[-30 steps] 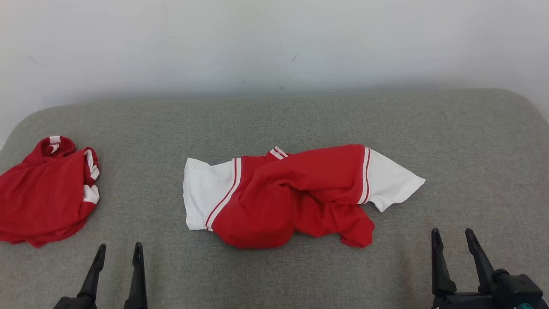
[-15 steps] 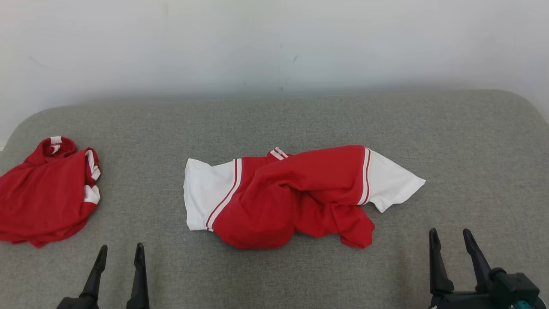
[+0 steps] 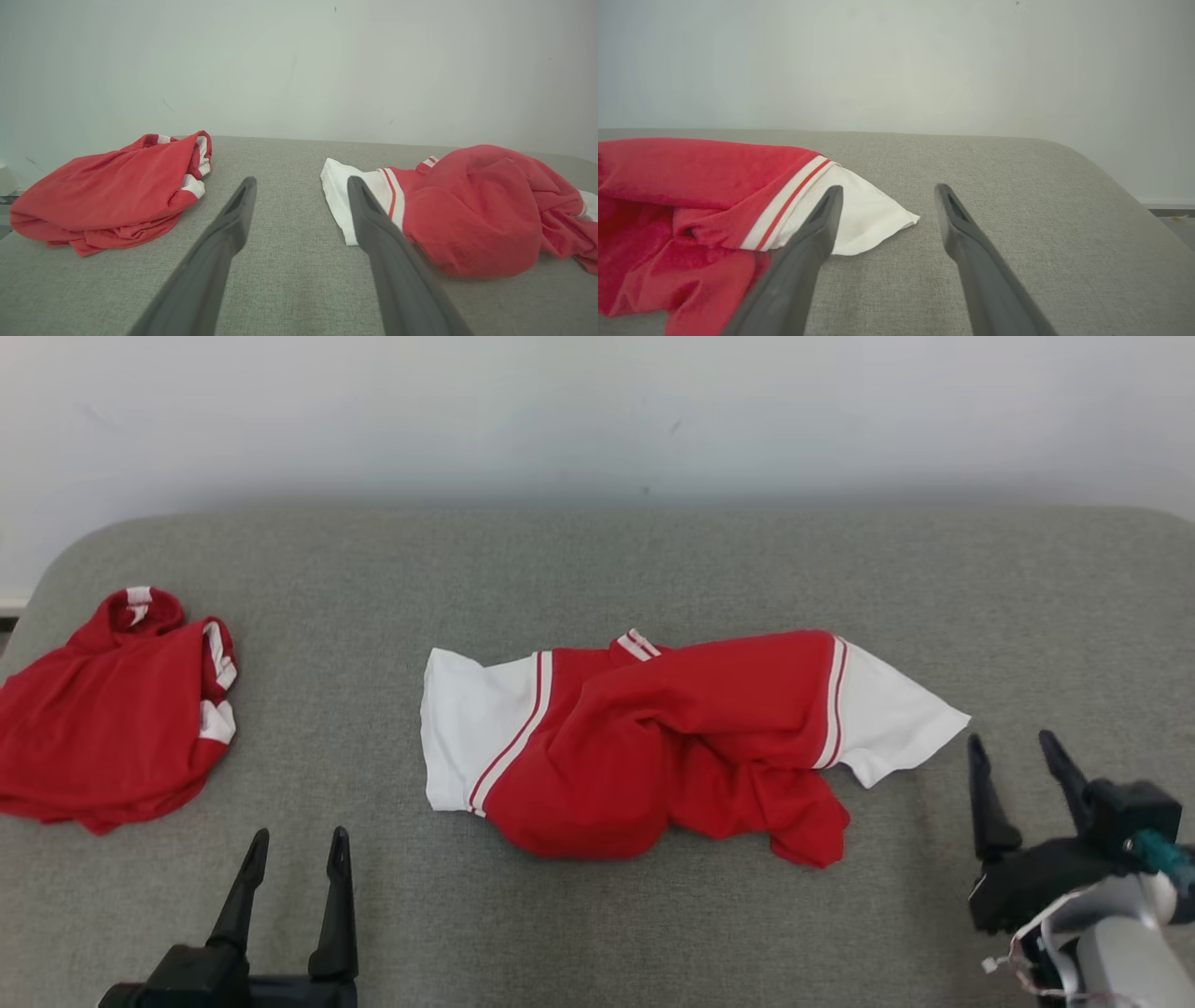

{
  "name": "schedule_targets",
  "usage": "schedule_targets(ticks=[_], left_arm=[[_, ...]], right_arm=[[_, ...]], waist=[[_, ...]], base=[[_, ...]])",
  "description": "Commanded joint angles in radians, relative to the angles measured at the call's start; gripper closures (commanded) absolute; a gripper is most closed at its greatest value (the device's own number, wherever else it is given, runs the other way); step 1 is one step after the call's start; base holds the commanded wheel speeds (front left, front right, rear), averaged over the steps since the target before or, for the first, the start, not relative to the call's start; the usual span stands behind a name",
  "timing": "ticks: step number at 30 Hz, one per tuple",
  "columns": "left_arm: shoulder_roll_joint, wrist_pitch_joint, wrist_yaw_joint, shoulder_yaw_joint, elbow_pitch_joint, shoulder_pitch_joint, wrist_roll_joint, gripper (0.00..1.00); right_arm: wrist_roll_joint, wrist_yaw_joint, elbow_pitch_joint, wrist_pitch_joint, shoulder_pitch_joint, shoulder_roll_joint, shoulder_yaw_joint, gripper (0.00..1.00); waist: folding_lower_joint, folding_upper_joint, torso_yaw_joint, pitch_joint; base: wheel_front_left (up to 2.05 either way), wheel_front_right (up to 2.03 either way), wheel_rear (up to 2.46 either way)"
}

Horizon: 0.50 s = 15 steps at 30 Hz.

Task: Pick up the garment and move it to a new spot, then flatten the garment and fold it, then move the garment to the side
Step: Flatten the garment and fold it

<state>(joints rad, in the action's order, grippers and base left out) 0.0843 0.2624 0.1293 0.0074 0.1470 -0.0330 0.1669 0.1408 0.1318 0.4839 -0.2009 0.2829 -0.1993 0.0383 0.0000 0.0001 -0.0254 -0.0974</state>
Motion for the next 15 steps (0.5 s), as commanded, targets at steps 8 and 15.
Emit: schedule_targets(ticks=[8,15], left_arm=[[-0.007,0.004,0.001,-0.011,0.003,-0.065,-0.003,0.00],[-0.010,0.004,0.001,-0.026,0.001,-0.107,-0.005,0.00]], right_arm=[[0.026,-0.002,0.196,0.015,0.185,-0.083,-0.023,0.00],[0.048,-0.002,0.379,0.034,0.317,-0.131,-0.066,0.00]], waist=[[0.0000,-0.0001,-0.061,-0.102],[0.0000,-0.0001,-0.086,-0.155]], base=[[0.00,0.00,0.00],[0.00,0.00,0.00]])
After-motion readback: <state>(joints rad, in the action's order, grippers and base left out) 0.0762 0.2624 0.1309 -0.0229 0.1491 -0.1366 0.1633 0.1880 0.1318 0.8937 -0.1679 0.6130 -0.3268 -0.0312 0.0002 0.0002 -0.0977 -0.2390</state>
